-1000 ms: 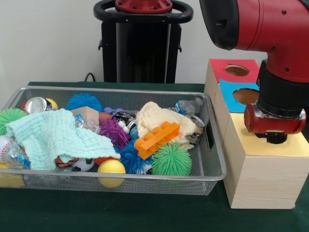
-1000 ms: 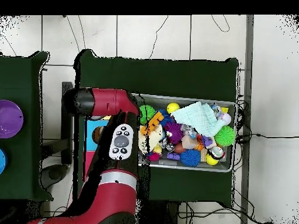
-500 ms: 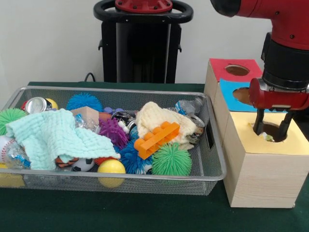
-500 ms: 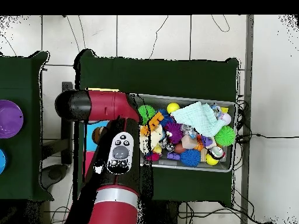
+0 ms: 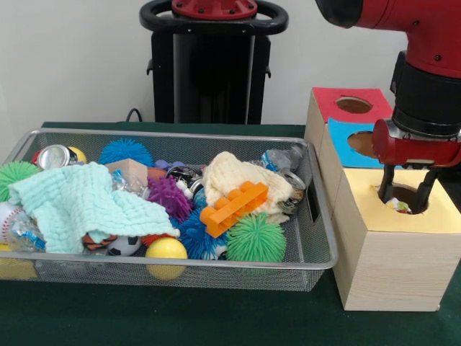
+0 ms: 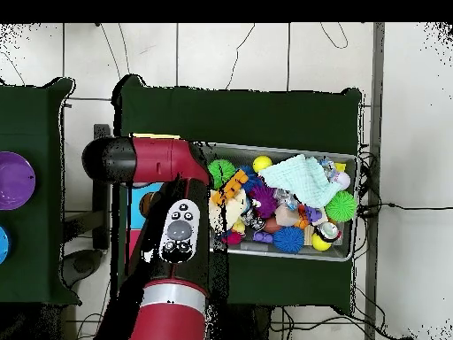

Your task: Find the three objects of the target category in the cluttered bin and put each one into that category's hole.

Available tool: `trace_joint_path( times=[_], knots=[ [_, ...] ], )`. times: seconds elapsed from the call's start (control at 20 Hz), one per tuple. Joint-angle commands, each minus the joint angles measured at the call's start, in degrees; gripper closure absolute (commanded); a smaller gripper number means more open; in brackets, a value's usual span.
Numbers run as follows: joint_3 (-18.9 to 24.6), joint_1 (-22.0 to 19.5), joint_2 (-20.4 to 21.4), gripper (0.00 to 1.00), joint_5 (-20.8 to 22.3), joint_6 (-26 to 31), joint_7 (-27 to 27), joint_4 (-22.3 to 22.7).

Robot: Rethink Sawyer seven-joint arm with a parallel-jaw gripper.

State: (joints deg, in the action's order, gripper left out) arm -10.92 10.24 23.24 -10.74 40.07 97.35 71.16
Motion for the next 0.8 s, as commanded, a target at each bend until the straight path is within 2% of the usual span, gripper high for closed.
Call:
trace_joint_path(
  times=[0.05,0.4,0.65,0.7,0.8],
  knots=[
    [0.95,1.08,-3.34,0.0,2.78,6.45,8.13,-1.18],
    [0.28,1.22,-5.88,0.0,1.99,7.26,8.68,-4.24],
    [0.29,1.14,-5.9,0.0,1.96,7.87,8.15,-4.26],
    [0.24,1.2,-5.92,1.0,1.95,7.89,8.12,-4.22],
    [0.19,1.26,-5.9,1.0,1.98,7.9,8.09,-4.08]
  ],
)
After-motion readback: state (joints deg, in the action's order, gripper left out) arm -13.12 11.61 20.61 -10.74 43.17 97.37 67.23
